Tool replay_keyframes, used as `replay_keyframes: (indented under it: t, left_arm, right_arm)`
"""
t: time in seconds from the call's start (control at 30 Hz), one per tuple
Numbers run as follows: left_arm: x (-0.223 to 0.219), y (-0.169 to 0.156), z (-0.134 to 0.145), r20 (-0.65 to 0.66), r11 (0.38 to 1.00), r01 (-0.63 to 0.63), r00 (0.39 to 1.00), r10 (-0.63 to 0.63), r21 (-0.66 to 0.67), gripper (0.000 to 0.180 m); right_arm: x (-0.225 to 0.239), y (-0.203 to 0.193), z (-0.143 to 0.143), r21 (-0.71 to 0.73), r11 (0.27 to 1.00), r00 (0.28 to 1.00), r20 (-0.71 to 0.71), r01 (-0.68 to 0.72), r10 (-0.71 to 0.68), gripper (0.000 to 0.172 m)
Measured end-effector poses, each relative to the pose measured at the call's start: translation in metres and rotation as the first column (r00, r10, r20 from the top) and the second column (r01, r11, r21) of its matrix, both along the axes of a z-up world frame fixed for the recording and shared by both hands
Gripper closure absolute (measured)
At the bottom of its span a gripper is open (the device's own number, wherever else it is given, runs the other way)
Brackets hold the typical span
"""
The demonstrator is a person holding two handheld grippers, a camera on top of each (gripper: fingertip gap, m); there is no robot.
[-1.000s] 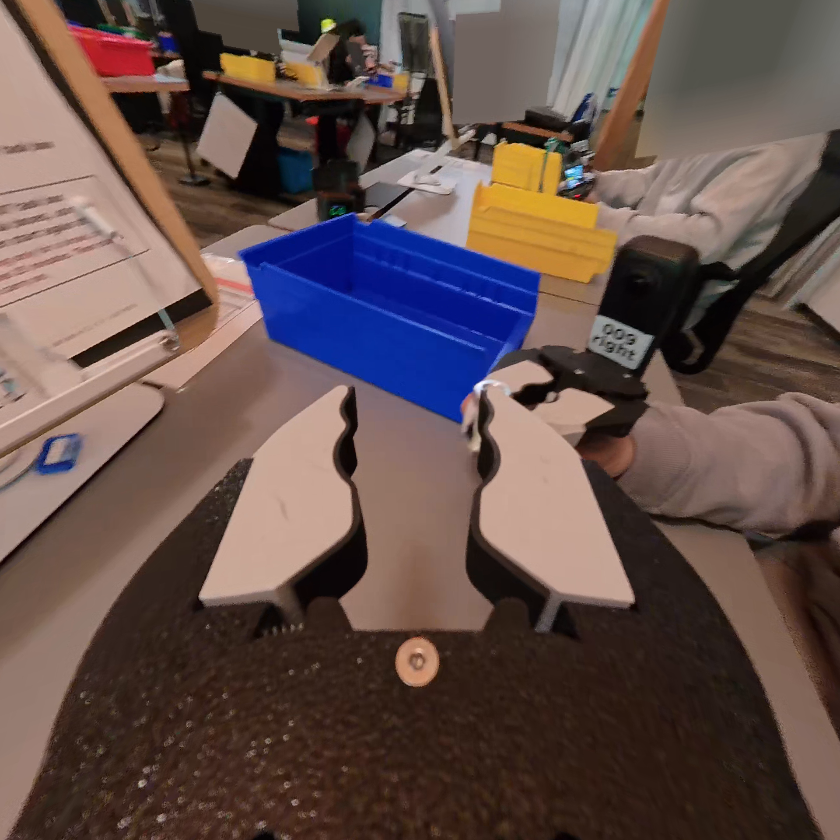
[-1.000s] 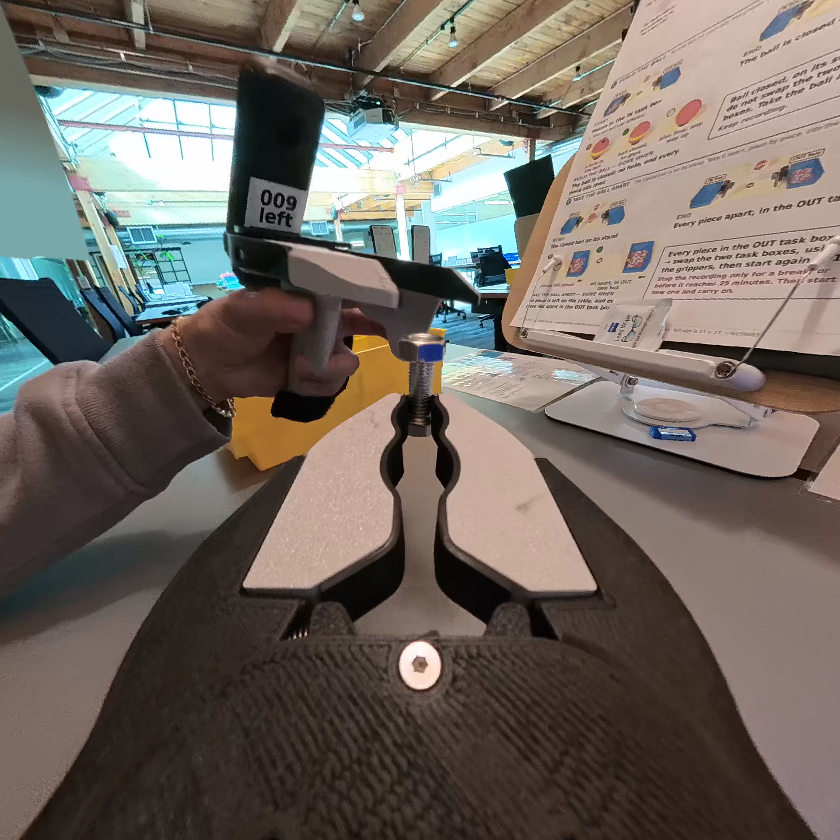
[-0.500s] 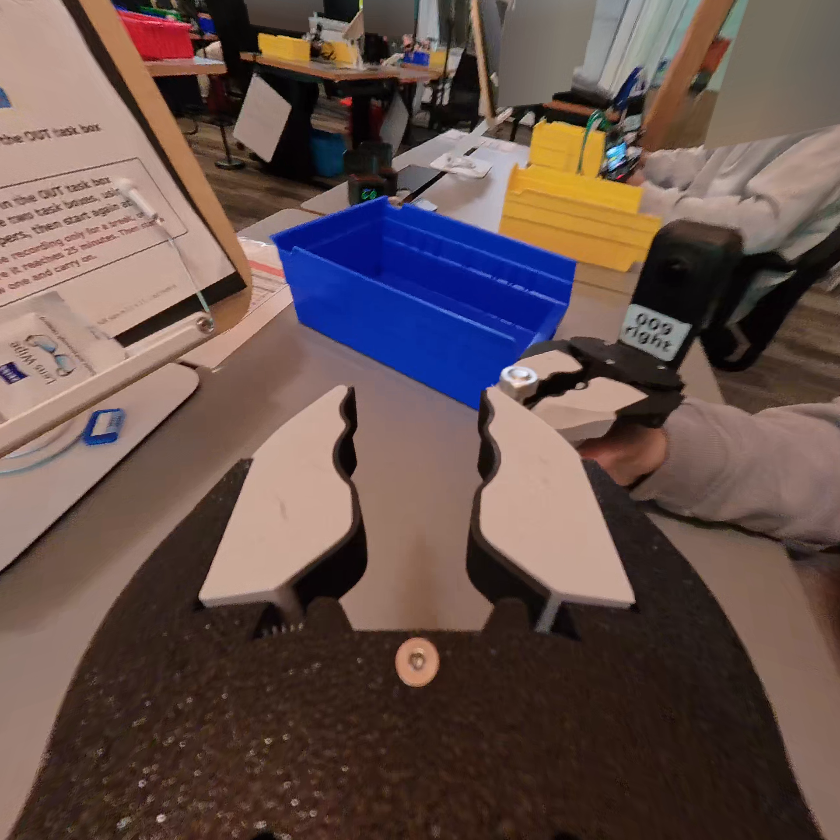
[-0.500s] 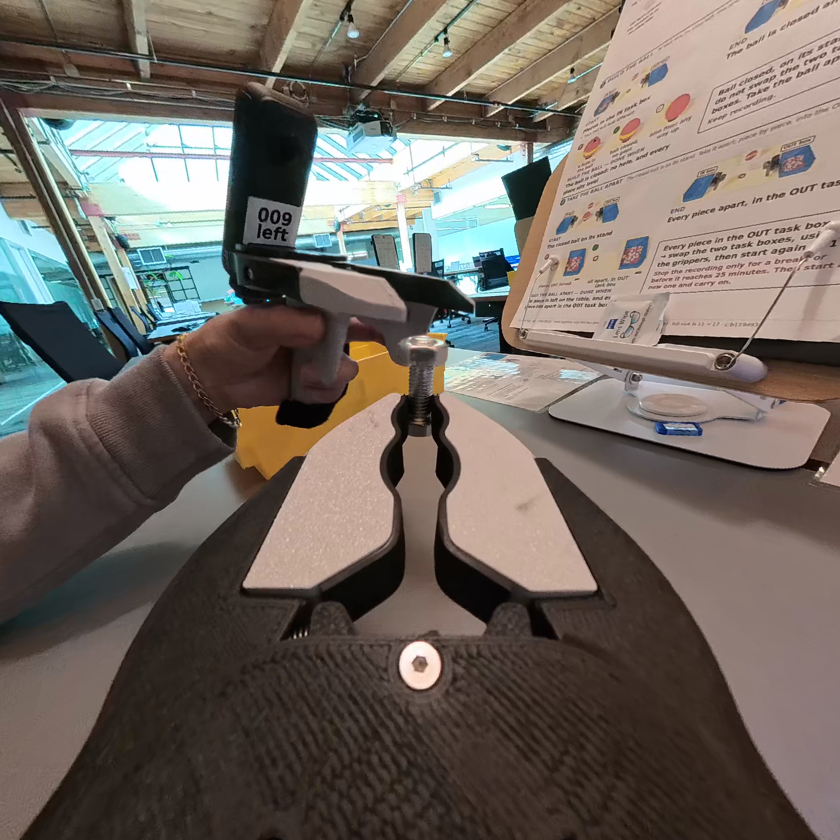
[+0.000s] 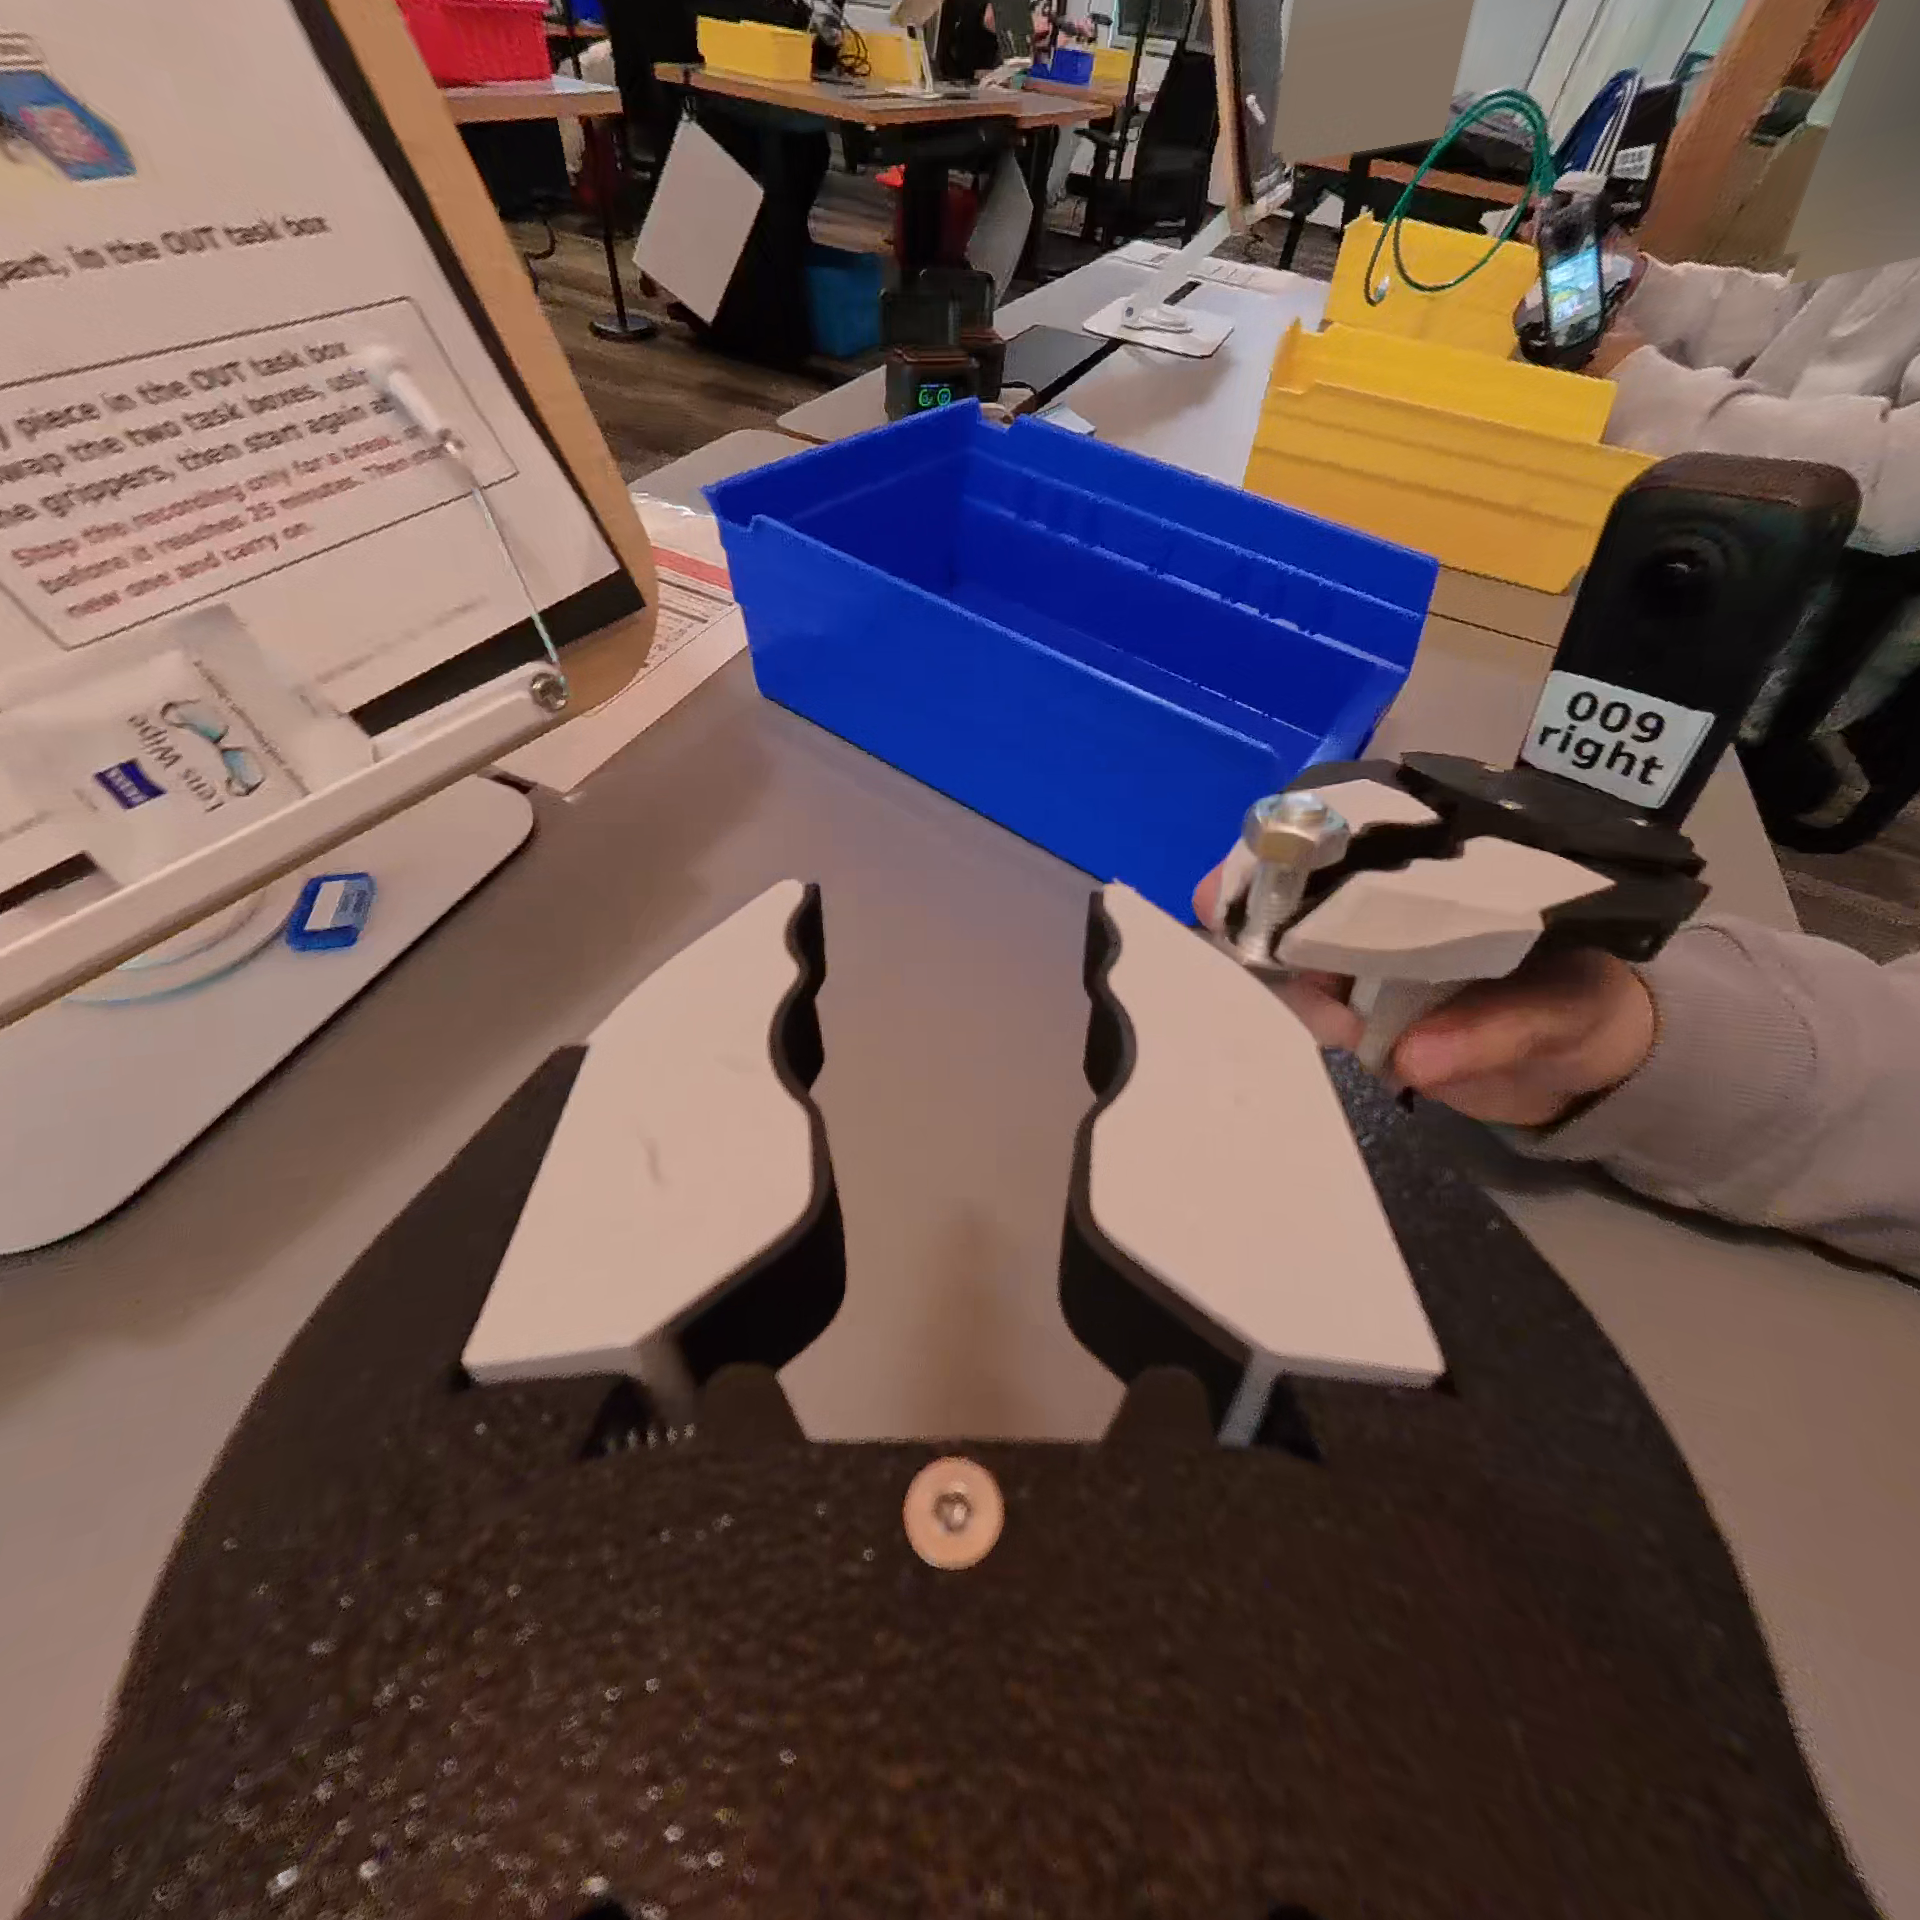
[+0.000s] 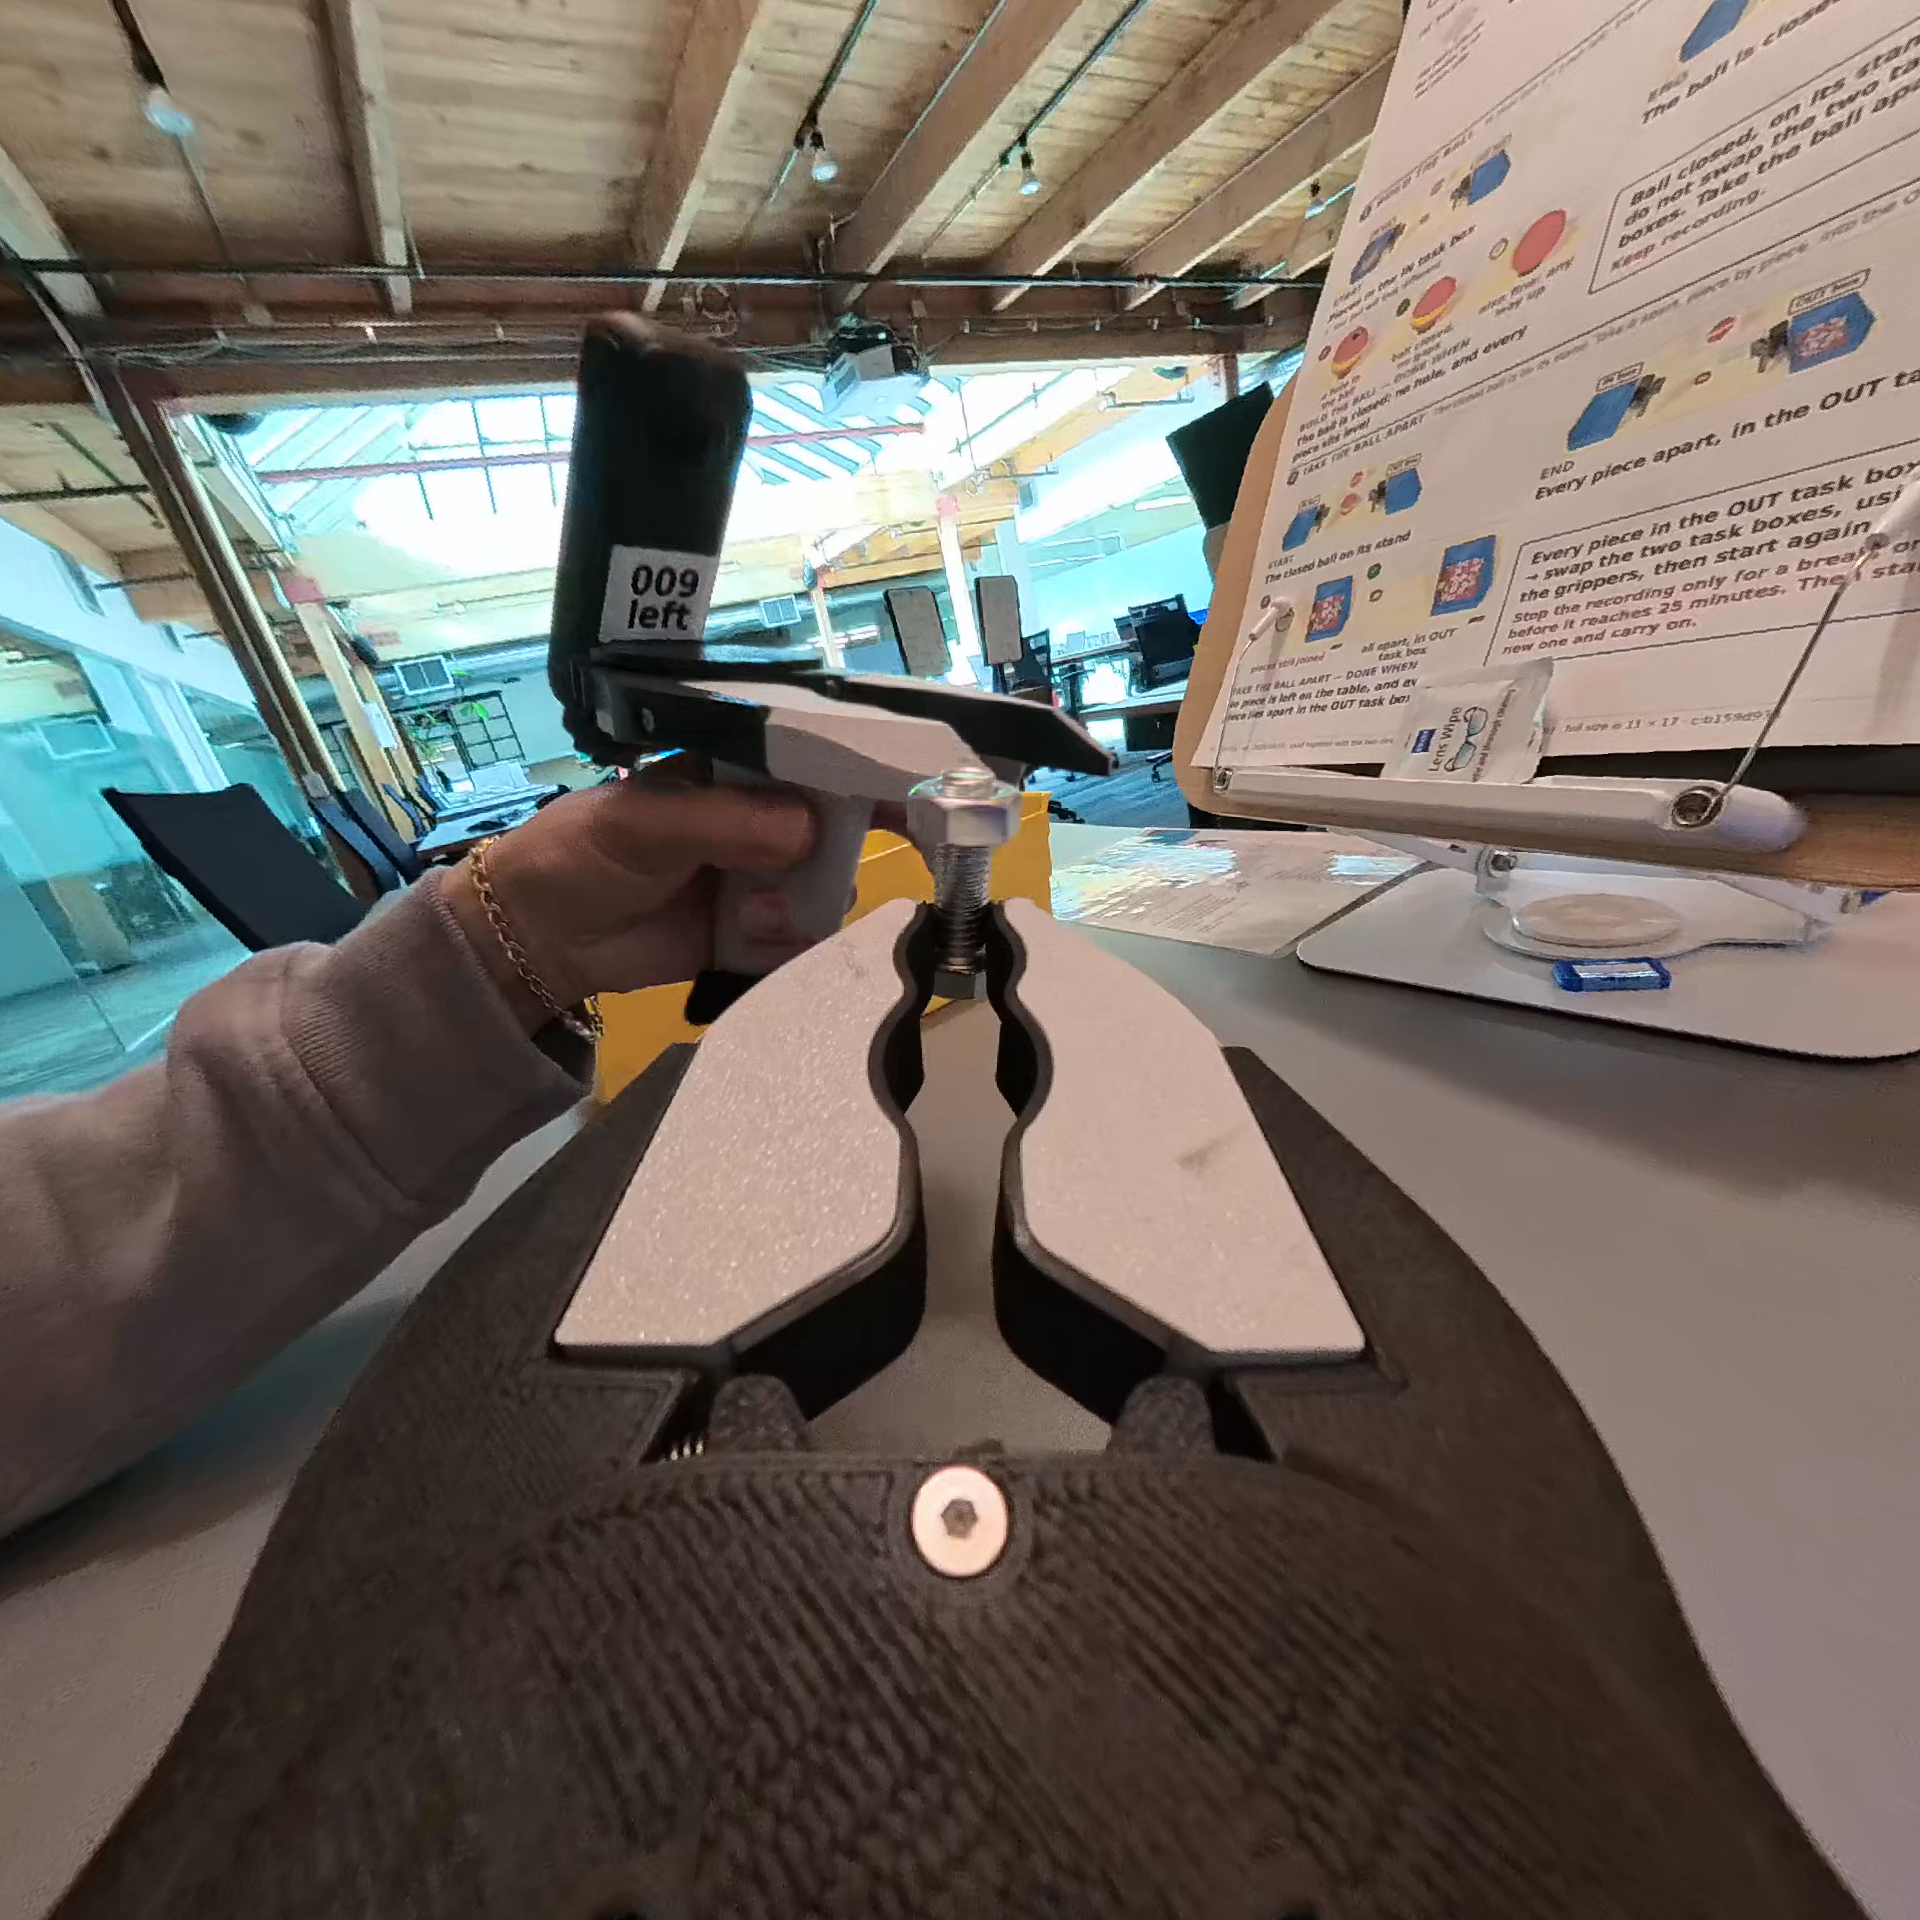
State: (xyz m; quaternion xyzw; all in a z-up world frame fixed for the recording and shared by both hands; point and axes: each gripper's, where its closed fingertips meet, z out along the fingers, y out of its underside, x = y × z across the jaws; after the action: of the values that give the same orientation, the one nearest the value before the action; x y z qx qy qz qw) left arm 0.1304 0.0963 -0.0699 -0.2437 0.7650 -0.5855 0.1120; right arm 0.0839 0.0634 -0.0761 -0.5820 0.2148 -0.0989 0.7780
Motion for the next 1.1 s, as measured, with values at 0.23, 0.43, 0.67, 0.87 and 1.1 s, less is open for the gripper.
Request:
replay_keyframes:
  t: [0.23, 0.43, 0.67, 0.87, 1.1]
  left_arm:
    - [-0.009, -0.006, 0.008, -0.006, 0.998, 0.052, 0.999, -0.052, -0.028, 0.131]
    - [-0.027, -0.026, 0.020, -0.039, 0.983, 0.148, 0.987, -0.153, -0.112, 0.124]
    - [-0.026, -0.032, -0.004, -0.059, 0.987, 0.161, 0.985, -0.159, 0.017, 0.114]
    - [-0.008, 0.003, 0.019, -0.033, 0.997, 0.020, 0.999, -0.023, -0.078, 0.126]
    - [-0.013, 0.009, 0.039, 0.066, 0.998, -0.001, 0.998, 0.005, -0.057, 0.126]
  right_arm:
    - [-0.001, 0.002, -0.002, 0.004, 1.000, 1.000, -0.020, -0.020, 0.021, 0.163]
    - [-0.001, 0.004, -0.004, 0.028, 0.999, 0.997, -0.056, -0.045, 0.046, 0.163]
    - [-0.004, 0.007, -0.002, 0.060, 0.995, 0.995, -0.065, -0.076, 0.080, 0.163]
    - [0.000, -0.002, 0.003, 0.121, 0.990, 0.992, -0.091, -0.077, 0.089, 0.163]
    - [-0.005, -0.001, 0.007, 0.134, 0.983, 0.986, -0.089, -0.128, 0.140, 0.163]
